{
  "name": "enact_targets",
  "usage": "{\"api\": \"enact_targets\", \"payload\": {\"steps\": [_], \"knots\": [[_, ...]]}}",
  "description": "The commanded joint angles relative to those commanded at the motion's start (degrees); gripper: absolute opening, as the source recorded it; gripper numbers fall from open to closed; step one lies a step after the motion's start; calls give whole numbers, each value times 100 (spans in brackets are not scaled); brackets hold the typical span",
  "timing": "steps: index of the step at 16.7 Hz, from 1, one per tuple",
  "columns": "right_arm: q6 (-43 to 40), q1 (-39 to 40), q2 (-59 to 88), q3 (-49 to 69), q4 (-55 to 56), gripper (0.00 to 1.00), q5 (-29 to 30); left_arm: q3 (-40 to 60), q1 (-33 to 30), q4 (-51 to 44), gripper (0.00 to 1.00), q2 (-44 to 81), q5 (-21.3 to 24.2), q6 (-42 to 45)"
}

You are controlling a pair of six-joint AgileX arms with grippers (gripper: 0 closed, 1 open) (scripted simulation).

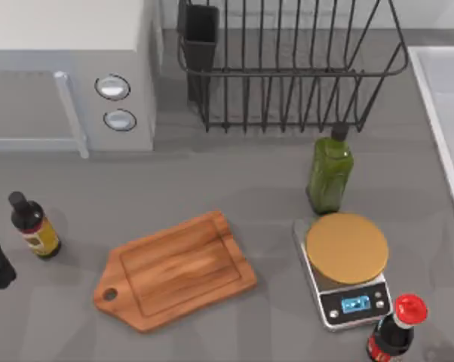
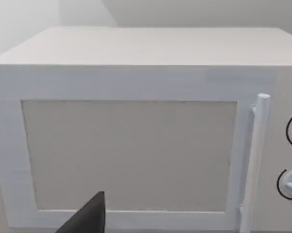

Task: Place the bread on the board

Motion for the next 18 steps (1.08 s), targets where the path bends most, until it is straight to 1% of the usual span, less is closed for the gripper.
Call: {"api": "enact_targets", "payload": {"steps": [4, 6, 8, 12, 18], "knots": [[0, 0, 0, 0, 0, 100, 0, 174, 33, -125, 100, 177, 20, 59], [0, 0, 0, 0, 0, 100, 0, 571, 104, -402, 100, 585, 56, 186], [0, 0, 0, 0, 0, 100, 0, 1171, 206, -795, 100, 1226, 94, 361], [0, 0, 0, 0, 0, 100, 0, 2858, 474, -1813, 100, 3193, 132, 777], [0, 0, 0, 0, 0, 100, 0, 5541, 1023, -3699, 100, 6981, 32, 1429]]}}
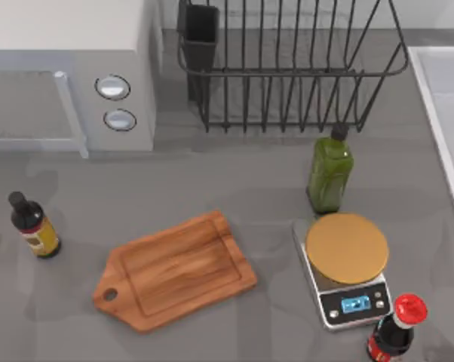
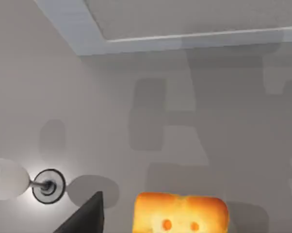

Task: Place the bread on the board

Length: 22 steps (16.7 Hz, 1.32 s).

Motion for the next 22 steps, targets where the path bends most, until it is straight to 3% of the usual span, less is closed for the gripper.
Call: {"api": "enact_targets", "payload": {"steps": [5, 9, 17, 22], "knots": [[0, 0, 0, 0, 0, 100, 0, 1338, 418, -1507, 100, 2432, -66, 464], [0, 0, 0, 0, 0, 100, 0, 1803, 500, -2192, 100, 3352, -38, 695], [0, 0, 0, 0, 0, 100, 0, 1800, 499, -2234, 100, 3435, -32, 733], [0, 0, 0, 0, 0, 100, 0, 1381, 617, -1677, 100, 3555, -23, 849]]}}
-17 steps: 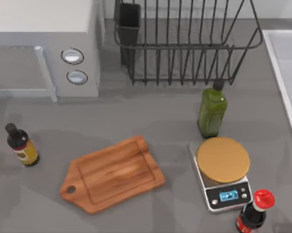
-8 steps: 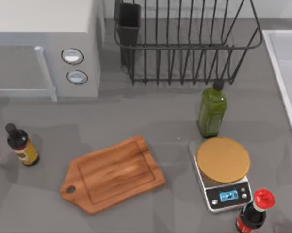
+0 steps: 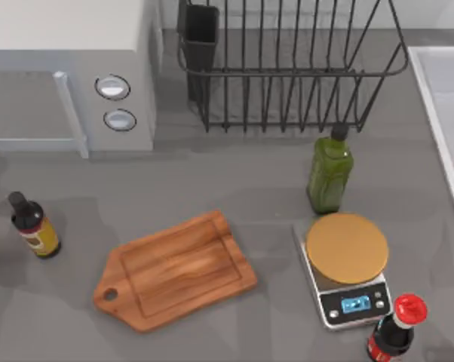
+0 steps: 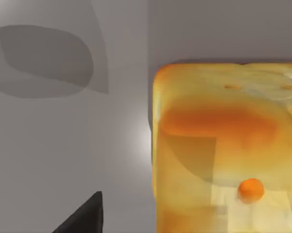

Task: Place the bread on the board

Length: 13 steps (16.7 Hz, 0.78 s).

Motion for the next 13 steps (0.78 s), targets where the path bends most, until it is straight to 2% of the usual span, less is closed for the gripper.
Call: {"api": "enact_targets", "payload": {"steps": [5, 10, 13], "knots": [[0, 0, 0, 0, 0, 100, 0, -407, -85, 846, 100, 470, -4, -84], [0, 0, 0, 0, 0, 100, 0, -425, -112, 936, 100, 526, -4, -104], [0, 0, 0, 0, 0, 100, 0, -425, -112, 936, 77, 526, -4, -104]]}}
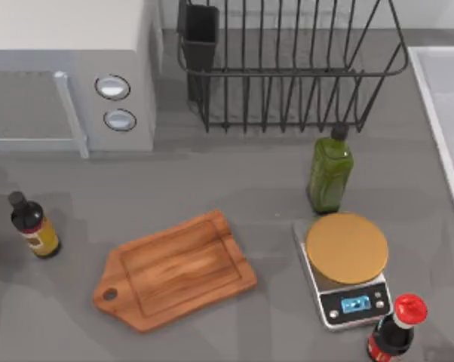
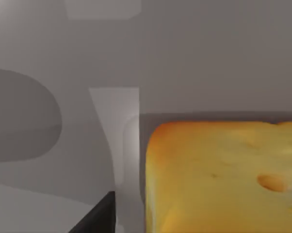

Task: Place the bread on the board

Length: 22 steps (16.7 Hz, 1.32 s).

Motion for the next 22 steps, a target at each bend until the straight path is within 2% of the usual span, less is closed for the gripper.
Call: {"api": "enact_targets", "payload": {"steps": [10, 22], "knots": [[0, 0, 0, 0, 0, 100, 0, 0, 0, 0, 2, 0, 0, 0], [0, 0, 0, 0, 0, 100, 0, 65, 70, -116, 0, -163, -40, 10]]}}
